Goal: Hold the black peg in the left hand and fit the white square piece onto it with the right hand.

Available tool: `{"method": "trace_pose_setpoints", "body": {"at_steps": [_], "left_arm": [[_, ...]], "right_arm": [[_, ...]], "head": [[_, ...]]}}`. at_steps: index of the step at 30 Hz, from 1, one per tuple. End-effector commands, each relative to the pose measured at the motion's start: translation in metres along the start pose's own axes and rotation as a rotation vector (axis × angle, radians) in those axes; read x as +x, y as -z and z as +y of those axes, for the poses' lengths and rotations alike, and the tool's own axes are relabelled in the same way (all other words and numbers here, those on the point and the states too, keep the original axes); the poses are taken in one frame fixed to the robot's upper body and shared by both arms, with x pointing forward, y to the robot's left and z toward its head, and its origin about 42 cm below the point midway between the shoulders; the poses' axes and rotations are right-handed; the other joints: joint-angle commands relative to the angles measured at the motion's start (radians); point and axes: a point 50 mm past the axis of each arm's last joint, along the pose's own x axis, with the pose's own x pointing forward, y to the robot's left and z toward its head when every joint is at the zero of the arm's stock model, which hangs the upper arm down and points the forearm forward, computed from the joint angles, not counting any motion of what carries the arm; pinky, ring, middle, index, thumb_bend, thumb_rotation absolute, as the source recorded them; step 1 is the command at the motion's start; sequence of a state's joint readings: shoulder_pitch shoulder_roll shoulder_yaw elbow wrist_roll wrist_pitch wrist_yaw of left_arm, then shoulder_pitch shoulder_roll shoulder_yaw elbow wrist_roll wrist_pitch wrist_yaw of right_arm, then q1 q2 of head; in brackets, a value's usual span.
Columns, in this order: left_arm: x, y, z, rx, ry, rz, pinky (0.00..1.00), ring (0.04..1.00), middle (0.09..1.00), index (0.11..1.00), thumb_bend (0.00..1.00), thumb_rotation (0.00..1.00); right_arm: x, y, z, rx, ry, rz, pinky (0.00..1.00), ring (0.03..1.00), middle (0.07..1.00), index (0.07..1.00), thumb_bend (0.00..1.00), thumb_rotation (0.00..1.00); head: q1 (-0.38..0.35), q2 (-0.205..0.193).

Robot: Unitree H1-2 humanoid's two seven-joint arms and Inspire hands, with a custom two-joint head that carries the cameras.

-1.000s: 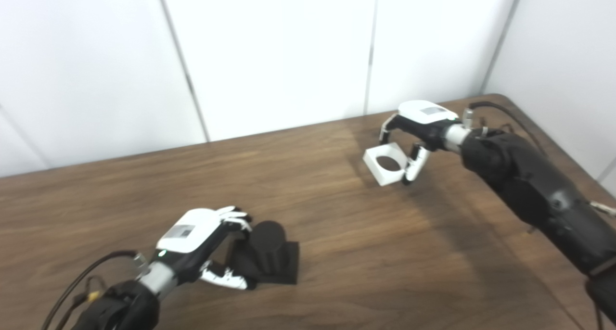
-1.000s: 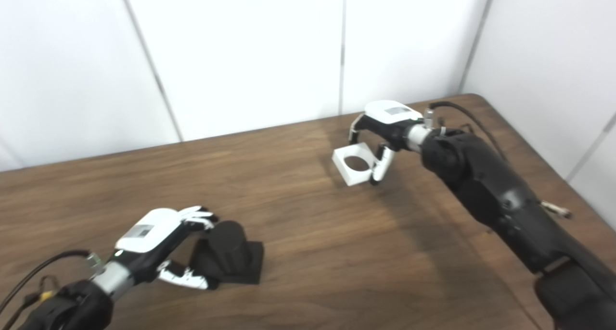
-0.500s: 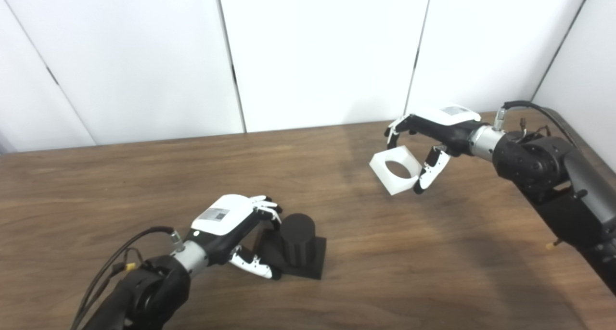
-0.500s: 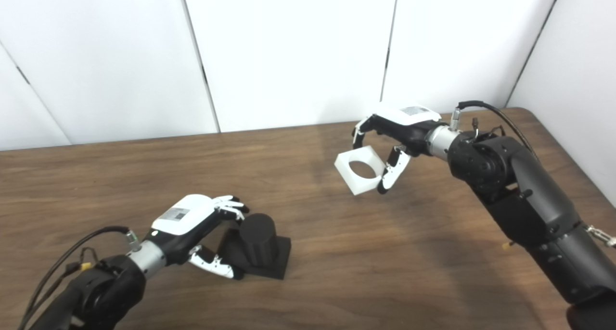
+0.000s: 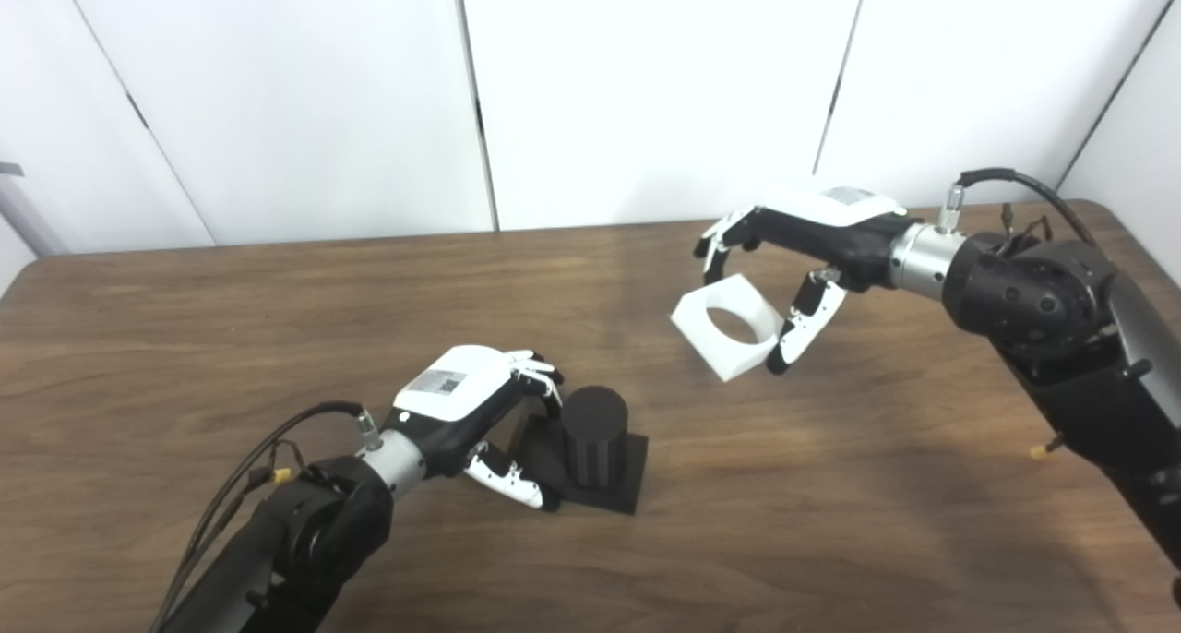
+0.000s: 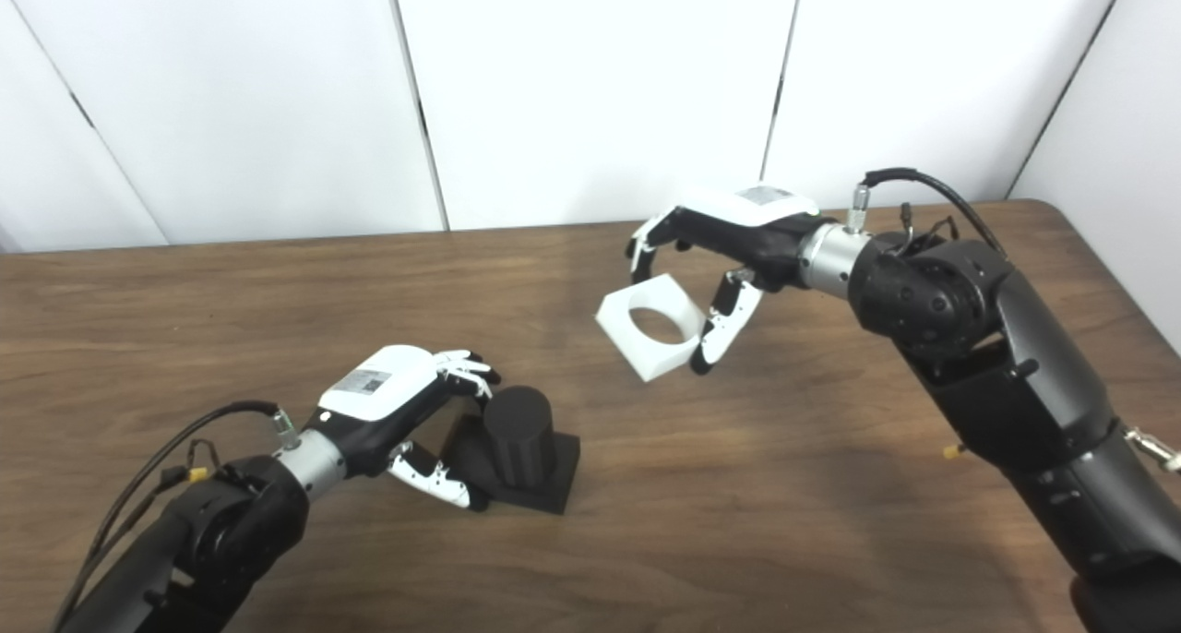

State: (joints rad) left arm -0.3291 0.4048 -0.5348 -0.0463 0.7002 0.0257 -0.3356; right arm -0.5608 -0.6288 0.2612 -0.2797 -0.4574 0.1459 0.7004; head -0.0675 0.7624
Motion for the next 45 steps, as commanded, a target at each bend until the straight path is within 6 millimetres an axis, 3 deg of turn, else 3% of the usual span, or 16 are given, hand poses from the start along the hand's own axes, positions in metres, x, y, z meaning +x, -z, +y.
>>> {"method": "trace_pose_setpoints", "body": {"at_steps": [1,19,45], "left_arm": [[-0.003,0.003,-0.040,-0.031,0.192,0.040,0.74,0.916,0.842,0.488,0.52,0.07],[-0.001,0.000,-0.041,-0.032,0.191,0.032,0.74,0.917,0.840,0.488,0.52,0.07],[0.001,-0.006,-0.039,-0.033,0.192,0.032,0.76,0.928,0.844,0.488,0.52,0.07]], "right_arm": [[0.000,-0.017,-0.029,-0.047,0.077,-0.062,0.74,0.834,0.804,0.478,0.52,0.13],[0.016,-0.054,-0.010,0.023,0.057,-0.176,0.75,0.845,0.801,0.479,0.52,0.13],[0.036,-0.066,0.027,0.052,-0.021,-0.211,0.74,0.840,0.807,0.479,0.52,0.13]], "head": [[-0.001,0.002],[0.007,0.010],[0.020,0.022]]}}
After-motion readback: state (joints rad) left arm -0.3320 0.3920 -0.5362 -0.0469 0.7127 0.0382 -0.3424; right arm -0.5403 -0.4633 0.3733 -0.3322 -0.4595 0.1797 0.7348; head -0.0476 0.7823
